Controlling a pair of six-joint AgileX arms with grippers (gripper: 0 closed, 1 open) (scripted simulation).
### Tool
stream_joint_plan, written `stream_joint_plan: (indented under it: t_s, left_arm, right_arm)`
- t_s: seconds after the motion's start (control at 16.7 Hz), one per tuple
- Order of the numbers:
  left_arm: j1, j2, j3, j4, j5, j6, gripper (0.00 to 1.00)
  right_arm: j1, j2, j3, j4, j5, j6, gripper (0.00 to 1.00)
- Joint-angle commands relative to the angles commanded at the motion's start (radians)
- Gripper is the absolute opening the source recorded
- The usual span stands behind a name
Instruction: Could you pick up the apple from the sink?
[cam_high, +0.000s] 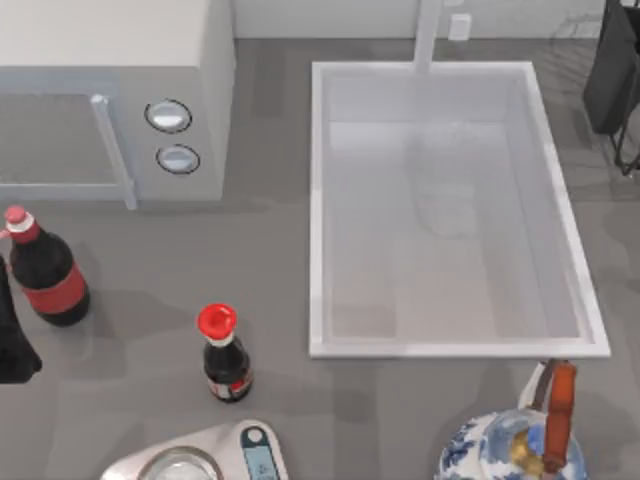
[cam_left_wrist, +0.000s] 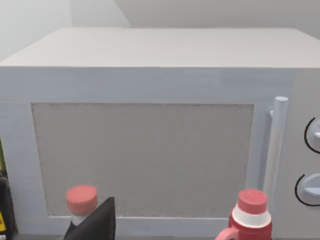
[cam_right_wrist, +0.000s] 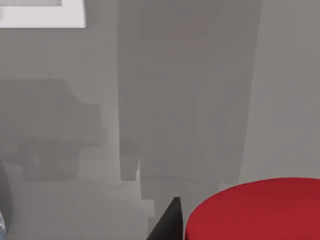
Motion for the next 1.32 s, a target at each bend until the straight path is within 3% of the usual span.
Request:
stream_joint_plan:
  t_s: [0.42, 0.78, 1.32]
  left_arm:
    - [0.000, 0.000, 0.000, 0.000, 0.000, 0.000, 1.00]
    - [0.000, 0.000, 0.000, 0.000, 0.000, 0.000, 1.00]
    - [0.000, 0.000, 0.000, 0.000, 0.000, 0.000, 1.00]
  right_arm:
    - [0.001, 0.060, -0.265, 0.346, -0.001, 0.003, 0.00]
    - [0.001, 0.070, -0.301, 0.382, -0.001, 0.003, 0.00]
    - [0.001, 0.070, -0.301, 0.382, -0.001, 0.003, 0.68]
